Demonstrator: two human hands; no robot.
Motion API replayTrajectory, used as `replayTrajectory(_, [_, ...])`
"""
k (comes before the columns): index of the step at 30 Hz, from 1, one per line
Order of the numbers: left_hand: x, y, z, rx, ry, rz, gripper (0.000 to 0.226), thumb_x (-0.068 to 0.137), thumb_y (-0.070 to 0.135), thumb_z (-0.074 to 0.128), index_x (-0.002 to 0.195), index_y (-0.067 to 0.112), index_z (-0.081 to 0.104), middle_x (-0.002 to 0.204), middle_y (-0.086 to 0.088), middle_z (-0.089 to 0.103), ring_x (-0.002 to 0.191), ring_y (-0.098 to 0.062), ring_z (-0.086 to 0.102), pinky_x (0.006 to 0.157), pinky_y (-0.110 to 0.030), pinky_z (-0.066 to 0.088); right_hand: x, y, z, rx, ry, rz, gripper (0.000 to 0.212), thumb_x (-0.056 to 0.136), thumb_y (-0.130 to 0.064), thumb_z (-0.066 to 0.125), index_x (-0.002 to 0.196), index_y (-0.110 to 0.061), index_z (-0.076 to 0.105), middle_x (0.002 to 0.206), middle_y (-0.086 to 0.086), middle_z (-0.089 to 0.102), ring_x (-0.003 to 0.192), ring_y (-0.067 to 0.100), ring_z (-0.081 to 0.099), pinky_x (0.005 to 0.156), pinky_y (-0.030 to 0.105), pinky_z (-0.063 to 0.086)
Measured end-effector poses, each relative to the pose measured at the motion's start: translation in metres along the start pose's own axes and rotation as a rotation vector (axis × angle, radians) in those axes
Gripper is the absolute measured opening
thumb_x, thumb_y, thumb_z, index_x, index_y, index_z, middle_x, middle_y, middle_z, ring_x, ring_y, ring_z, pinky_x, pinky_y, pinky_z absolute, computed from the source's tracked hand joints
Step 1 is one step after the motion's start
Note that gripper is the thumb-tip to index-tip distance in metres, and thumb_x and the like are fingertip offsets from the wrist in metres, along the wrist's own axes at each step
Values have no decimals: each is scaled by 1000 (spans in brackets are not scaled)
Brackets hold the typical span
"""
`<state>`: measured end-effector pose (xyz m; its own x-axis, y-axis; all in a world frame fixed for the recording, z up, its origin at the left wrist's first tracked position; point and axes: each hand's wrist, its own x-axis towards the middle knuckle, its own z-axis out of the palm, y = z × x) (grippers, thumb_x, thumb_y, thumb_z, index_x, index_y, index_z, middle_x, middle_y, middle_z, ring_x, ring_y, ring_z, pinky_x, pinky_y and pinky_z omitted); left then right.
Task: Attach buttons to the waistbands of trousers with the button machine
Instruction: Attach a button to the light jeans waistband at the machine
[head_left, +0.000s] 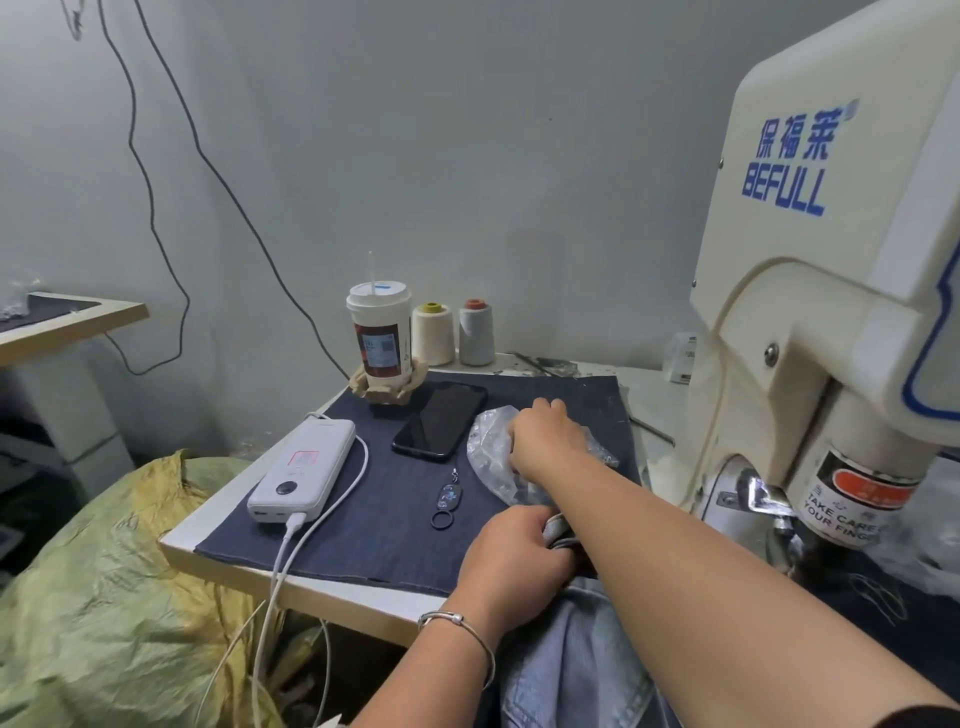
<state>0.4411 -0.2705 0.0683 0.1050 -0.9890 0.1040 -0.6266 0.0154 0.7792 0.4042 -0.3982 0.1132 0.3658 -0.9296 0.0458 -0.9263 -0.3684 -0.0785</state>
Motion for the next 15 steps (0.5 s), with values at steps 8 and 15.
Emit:
replayTrajectory(8, [0,1,0,-12,-10,-21,17,66,40,54,77,26,54,68,1,62,67,-15,51,72,-39,51,2,-4,7,46,53,-27,32,85,-17,61,117,-19,63,122,4,47,120,26,38,81,35,42])
replayTrajectory(15, [-2,3,-2,-15,-22,-27,19,66,39,55,73,22,56,73,-1,67,79,-26,63,74,-41,53,0,-4,7,53,100,-42,30,86,-14,59,116,-15,62,121,5,48,118,26,40,81,34,41])
